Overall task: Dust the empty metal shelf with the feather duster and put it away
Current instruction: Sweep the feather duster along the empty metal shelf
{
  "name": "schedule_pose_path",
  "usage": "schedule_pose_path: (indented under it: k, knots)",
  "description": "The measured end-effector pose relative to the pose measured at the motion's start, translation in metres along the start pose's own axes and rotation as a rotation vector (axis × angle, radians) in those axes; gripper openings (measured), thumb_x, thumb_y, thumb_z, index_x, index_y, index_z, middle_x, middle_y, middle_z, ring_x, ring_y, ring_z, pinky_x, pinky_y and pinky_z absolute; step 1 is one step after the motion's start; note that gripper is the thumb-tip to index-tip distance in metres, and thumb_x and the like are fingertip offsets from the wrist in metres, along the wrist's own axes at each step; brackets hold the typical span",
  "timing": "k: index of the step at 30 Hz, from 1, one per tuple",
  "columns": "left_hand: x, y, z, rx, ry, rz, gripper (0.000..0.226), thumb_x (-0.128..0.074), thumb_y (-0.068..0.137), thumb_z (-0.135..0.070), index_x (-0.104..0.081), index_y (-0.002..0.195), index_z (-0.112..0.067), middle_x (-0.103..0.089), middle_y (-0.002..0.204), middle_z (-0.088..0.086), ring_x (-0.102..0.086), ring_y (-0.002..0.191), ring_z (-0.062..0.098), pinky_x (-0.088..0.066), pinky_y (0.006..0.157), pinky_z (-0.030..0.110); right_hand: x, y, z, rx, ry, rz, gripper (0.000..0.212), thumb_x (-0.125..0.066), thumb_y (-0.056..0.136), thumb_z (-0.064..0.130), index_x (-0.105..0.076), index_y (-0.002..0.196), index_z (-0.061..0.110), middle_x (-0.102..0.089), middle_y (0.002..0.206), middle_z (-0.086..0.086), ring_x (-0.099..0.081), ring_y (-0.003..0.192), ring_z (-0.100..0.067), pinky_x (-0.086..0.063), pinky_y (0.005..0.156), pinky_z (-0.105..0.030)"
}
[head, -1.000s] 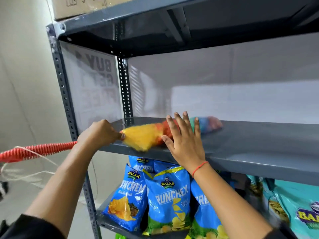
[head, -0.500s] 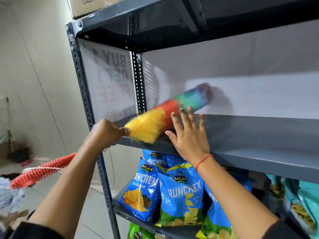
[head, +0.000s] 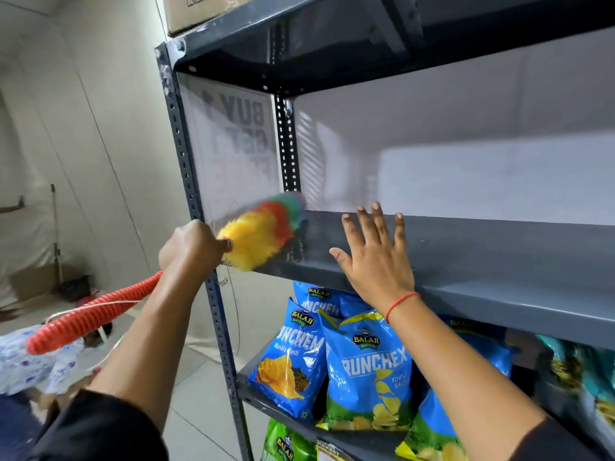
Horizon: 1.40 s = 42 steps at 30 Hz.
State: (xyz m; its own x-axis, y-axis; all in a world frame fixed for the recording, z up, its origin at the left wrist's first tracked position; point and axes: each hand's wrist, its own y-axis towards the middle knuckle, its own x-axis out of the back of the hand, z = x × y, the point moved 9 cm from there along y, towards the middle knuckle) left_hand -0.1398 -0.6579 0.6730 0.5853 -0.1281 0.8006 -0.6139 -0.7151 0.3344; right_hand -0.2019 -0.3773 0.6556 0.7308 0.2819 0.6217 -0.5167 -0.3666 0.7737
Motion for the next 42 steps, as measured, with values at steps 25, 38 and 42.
schedule_pose_path:
  k: [25, 38, 42]
  knots:
    - [-0.005, 0.011, 0.009, -0.061, -0.007, -0.043, 0.046, -0.069, 0.081, -0.042, -0.047, 0.054, -0.012, -0.050, 0.058, 0.008, -0.053, 0.058, 0.028, -0.041, 0.058, 0.030, 0.002, 0.000, -0.002, -0.028, -0.022, -0.009, 0.060, -0.033, 0.095, 0.048, -0.025, 0.140, 0.011, -0.027, 0.149, -0.017, -0.008, 0.139, -0.033, 0.004, 0.108, -0.056]
    - [-0.052, -0.013, -0.092, -0.495, 0.021, 0.152, 0.047, -0.069, 0.076, -0.050, -0.058, 0.056, -0.010, -0.061, 0.068, 0.015, -0.053, 0.061, 0.028, -0.041, 0.059, 0.029, 0.044, -0.021, -0.041, -0.127, 0.070, -0.245, 0.052, -0.061, 0.086, 0.034, -0.048, 0.127, 0.004, -0.048, 0.134, -0.023, -0.032, 0.130, -0.042, -0.004, 0.103, -0.060]
    - [-0.063, -0.046, -0.132, -0.739, -0.022, 0.254, 0.053, -0.069, 0.075, -0.048, -0.051, 0.036, -0.017, -0.044, 0.037, -0.006, -0.041, 0.040, 0.009, -0.033, 0.044, 0.024, 0.056, -0.034, -0.062, -0.170, 0.001, -0.255, 0.053, -0.044, 0.089, 0.041, -0.047, 0.128, 0.006, -0.048, 0.135, -0.020, -0.032, 0.129, -0.042, -0.007, 0.102, -0.062]
